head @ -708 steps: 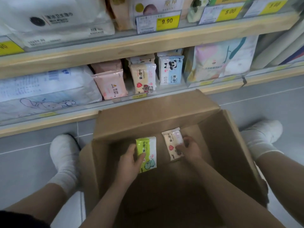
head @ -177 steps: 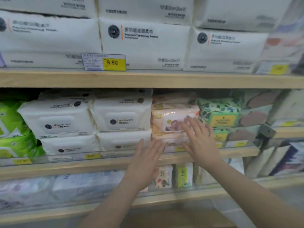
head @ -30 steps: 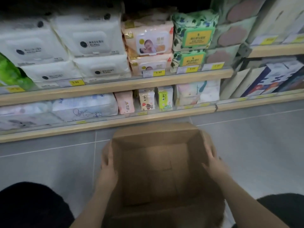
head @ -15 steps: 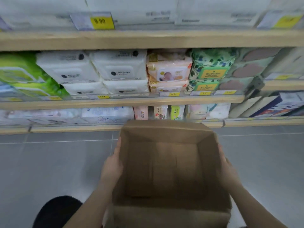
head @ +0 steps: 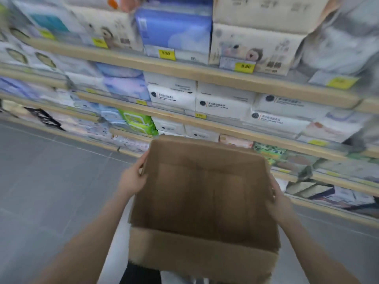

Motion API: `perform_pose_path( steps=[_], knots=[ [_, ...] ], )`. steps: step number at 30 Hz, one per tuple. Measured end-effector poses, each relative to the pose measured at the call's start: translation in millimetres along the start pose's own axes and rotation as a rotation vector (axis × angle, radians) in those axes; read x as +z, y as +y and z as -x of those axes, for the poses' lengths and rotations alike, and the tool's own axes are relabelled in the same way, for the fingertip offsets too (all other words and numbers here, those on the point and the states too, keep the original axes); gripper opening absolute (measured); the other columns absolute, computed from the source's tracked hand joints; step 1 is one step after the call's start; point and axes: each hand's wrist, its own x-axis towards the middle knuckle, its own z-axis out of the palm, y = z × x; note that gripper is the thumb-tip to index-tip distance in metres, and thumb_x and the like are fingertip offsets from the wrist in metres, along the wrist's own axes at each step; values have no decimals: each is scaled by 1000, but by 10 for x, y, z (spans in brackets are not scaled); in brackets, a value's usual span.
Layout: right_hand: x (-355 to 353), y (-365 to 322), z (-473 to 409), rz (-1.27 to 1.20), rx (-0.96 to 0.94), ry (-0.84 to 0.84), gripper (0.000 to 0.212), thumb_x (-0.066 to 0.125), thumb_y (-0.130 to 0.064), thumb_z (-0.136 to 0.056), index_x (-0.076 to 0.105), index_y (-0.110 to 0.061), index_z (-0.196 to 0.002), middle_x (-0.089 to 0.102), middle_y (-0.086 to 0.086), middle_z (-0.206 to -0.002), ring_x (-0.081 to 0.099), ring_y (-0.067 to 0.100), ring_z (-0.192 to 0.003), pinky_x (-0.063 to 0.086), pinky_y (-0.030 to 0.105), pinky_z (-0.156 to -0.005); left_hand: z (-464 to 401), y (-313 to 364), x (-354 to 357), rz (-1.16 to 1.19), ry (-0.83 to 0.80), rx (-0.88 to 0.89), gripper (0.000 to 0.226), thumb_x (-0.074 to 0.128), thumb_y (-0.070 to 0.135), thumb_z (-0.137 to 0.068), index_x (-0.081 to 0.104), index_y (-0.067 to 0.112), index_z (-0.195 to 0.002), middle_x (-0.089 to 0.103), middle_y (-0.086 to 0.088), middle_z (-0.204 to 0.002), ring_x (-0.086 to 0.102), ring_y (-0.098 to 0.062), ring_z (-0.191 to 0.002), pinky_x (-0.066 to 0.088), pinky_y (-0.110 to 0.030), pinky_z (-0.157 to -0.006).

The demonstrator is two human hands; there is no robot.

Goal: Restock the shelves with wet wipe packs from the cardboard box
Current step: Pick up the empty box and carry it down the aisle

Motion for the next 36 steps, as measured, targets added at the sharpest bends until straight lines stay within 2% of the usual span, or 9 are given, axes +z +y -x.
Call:
perform_pose_path(
  steps=[2, 6, 16, 19, 25, 28, 31, 33, 36],
  knots=[
    [-177, -219, 37, 53, -31, -18, 86, 52, 1, -86, 12, -45, -146, 66, 12, -101, 63, 30, -68, 40, 29, -49, 131, 50, -187, -17, 30, -22, 79, 57, 25, -78, 19, 61, -137, 64, -2, -124, 67, -29, -94, 53, -43, -81],
    [-395, -549, -2, 89, -145, -71, 81, 54, -5, -89, 12, -44, -147, 67, 15, -111, 64, 32, -74, 45, 36, -53, 415, 122, -382, 14, 124, -66, 80, 59, 20, -79, 20, 58, -139, 61, 4, -129, 58, -25, -117, 50, -41, -89],
    [-60, -1619, -612, 205, -385, -261, 76, 46, 9, -85, 20, -25, -148, 56, 18, -126, 50, 17, -77, 38, 25, -59, 819, -354, -763, 13, 315, -353, 77, 57, 11, -85, 21, 43, -146, 60, -3, -129, 56, -27, -118, 45, -34, -86],
    [314, -1972, -904, 235, -479, -333, 82, 48, 5, -85, 17, -37, -149, 64, 8, -106, 51, 13, -67, 41, 23, -57, 902, -623, -913, 46, 365, -459, 76, 57, 12, -84, 23, 42, -146, 62, -5, -126, 58, -28, -115, 46, -34, -86],
    [1197, -2939, -1475, 54, -667, -603, 85, 57, 10, -82, 34, -53, -134, 43, -4, -141, 45, 21, -128, 41, 46, -104, 970, -1053, -1211, 208, 549, -618, 72, 54, 14, -84, 27, 43, -144, 62, -2, -124, 60, -26, -113, 48, -31, -82],
    [1709, -3414, -1808, 185, -816, -630, 97, 51, 18, -69, 26, -36, -147, 38, -2, -149, 39, 13, -133, 36, 32, -109, 1024, -1251, -1397, 244, 618, -705, 74, 53, 9, -84, 26, 44, -143, 62, -3, -125, 59, -25, -115, 47, -29, -84],
    [2071, -3962, -1891, 302, -806, -694, 95, 48, 14, -68, 25, -34, -147, 51, 1, -138, 57, 17, -114, 45, 11, -84, 1102, -1394, -1643, 256, 662, -812, 73, 51, 18, -81, 24, 42, -145, 65, -7, -120, 62, -29, -107, 47, -31, -80],
    [2242, -4349, -1797, 348, -859, -731, 92, 48, 10, -72, 26, -42, -144, 61, 2, -124, 63, 27, -99, 51, 24, -77, 1148, -1492, -1789, 230, 684, -866, 74, 48, 25, -78, 23, 45, -144, 67, -11, -112, 63, -33, -99, 51, -38, -79],
    [2524, -4875, -1681, 457, -887, -794, 80, 50, 5, -84, 21, -48, -137, 47, 12, -139, 51, 35, -120, 44, 40, -95, 1231, -1584, -1959, 245, 749, -907, 76, 52, 9, -83, 23, 44, -145, 67, -10, -110, 63, -33, -98, 51, -38, -75]
  ],
)
